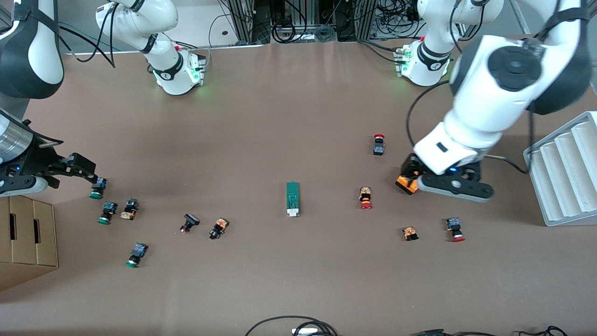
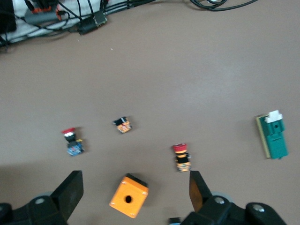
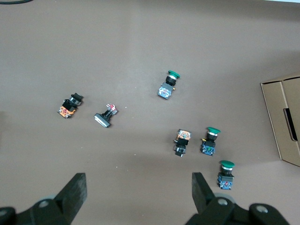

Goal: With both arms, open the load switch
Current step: 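Move the left gripper over the green load switch, then lower the left gripper and grasp the green switch base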

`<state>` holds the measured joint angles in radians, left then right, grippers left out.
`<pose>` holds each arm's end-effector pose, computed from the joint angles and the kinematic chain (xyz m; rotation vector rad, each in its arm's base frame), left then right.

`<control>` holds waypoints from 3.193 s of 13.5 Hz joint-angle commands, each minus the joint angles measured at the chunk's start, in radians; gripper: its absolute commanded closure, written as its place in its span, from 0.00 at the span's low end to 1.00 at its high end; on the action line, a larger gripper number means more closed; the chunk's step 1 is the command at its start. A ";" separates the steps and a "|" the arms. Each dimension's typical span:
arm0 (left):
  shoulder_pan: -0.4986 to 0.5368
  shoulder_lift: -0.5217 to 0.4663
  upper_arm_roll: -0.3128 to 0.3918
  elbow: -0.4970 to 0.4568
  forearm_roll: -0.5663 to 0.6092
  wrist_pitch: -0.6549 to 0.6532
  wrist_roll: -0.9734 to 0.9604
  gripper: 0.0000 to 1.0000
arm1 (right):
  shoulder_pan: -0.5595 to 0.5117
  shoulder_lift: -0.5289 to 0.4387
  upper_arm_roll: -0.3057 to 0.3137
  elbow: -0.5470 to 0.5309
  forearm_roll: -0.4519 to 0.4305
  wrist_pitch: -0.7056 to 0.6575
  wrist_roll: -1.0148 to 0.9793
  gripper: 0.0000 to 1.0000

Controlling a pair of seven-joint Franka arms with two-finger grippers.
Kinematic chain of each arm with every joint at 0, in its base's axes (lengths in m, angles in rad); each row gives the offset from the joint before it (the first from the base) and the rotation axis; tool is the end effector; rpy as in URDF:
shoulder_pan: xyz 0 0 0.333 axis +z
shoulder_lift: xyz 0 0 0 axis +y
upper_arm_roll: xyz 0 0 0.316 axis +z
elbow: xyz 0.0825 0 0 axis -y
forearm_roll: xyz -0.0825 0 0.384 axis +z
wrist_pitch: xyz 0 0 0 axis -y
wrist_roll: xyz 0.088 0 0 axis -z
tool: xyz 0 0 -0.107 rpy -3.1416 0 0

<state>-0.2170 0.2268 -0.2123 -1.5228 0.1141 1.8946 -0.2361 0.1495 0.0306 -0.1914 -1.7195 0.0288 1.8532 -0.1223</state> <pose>0.5960 -0.2488 0.5451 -3.1024 0.3309 -0.2545 0.5827 -0.0208 0.5620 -3.1215 -0.1159 -0.1644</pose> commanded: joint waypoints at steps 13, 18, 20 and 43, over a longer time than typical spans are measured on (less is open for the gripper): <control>-0.354 0.129 -0.135 -0.022 0.519 0.087 -1.016 0.00 | -0.001 0.022 -0.006 0.021 -0.012 0.029 -0.008 0.00; -0.373 0.232 -0.228 -0.022 0.752 0.087 -1.307 0.00 | -0.001 0.022 -0.006 0.021 -0.012 0.032 -0.008 0.00; -0.384 0.268 -0.242 -0.023 0.847 0.089 -1.377 0.00 | -0.001 0.022 -0.006 0.021 -0.015 0.032 -0.008 0.00; -0.539 0.693 -0.252 -0.025 1.658 -0.095 -2.140 0.00 | 0.007 0.020 -0.003 0.021 -0.013 0.026 -0.007 0.00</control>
<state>-0.7355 0.8866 -0.4646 -1.5657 1.7284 1.8472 -2.3410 0.1515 0.0415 -0.1918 -1.7192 0.0287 1.8829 -0.1233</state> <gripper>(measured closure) 0.000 0.000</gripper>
